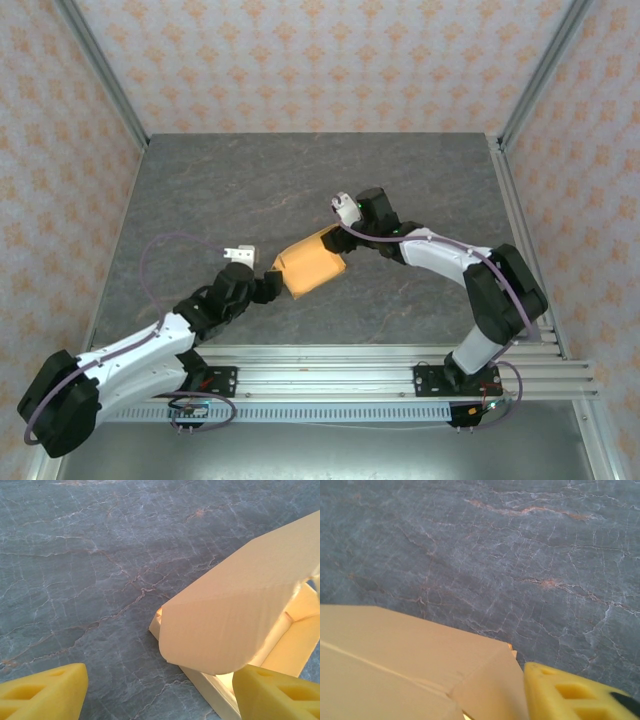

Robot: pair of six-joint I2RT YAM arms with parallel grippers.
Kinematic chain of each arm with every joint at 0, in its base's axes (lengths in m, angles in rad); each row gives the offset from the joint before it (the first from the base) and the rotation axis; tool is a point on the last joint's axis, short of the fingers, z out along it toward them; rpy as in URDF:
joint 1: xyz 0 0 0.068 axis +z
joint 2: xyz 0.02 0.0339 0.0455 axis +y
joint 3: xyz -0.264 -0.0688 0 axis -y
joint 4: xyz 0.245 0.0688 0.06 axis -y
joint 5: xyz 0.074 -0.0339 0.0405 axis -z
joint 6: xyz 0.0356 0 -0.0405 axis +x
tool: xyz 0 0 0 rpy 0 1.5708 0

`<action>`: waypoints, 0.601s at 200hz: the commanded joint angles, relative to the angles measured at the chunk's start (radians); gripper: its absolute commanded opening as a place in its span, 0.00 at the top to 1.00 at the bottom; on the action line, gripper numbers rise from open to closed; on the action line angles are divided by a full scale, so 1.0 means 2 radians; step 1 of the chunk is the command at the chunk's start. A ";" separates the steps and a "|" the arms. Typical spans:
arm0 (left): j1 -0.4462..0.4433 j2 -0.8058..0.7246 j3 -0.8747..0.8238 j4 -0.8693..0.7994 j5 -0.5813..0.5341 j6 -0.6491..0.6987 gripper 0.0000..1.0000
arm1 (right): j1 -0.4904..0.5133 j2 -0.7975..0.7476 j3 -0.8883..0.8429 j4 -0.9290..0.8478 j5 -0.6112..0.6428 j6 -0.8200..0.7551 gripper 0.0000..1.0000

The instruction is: Fold the paper box

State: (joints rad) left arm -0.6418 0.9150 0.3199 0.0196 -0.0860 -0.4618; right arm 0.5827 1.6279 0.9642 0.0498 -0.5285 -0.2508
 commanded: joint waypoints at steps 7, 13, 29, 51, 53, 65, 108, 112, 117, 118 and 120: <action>-0.006 0.025 0.025 0.027 -0.013 0.008 0.24 | 0.007 -0.004 -0.013 0.024 0.023 0.018 0.65; -0.007 0.032 0.029 0.030 -0.014 0.009 0.25 | 0.008 -0.005 -0.014 0.025 0.027 0.021 0.67; -0.009 0.052 0.045 0.031 -0.023 0.009 0.26 | 0.014 -0.008 -0.017 0.024 0.042 0.026 0.71; -0.013 0.077 0.070 0.028 -0.039 0.004 0.34 | 0.023 -0.015 -0.022 0.025 0.068 0.033 0.74; -0.013 0.079 0.072 0.028 -0.039 0.004 0.34 | 0.024 -0.016 -0.023 0.025 0.070 0.034 0.74; -0.016 0.090 0.083 0.025 -0.047 0.000 0.38 | 0.027 -0.022 -0.025 0.026 0.084 0.040 0.77; -0.024 0.127 0.108 -0.001 -0.092 -0.032 0.48 | 0.044 -0.032 -0.031 0.025 0.117 0.058 0.83; -0.024 0.130 0.110 -0.003 -0.096 -0.034 0.49 | 0.046 -0.032 -0.031 0.025 0.119 0.059 0.83; -0.024 0.134 0.112 -0.004 -0.098 -0.034 0.50 | 0.047 -0.032 -0.031 0.024 0.121 0.059 0.83; -0.024 0.134 0.113 -0.004 -0.099 -0.034 0.50 | 0.048 -0.032 -0.031 0.025 0.122 0.059 0.83; -0.024 0.135 0.113 -0.004 -0.100 -0.034 0.50 | 0.048 -0.032 -0.031 0.024 0.123 0.059 0.84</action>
State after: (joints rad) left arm -0.6811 1.1564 0.5091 0.0399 -0.1963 -0.4946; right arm 0.6582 1.5925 0.9131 0.0734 -0.3393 -0.1589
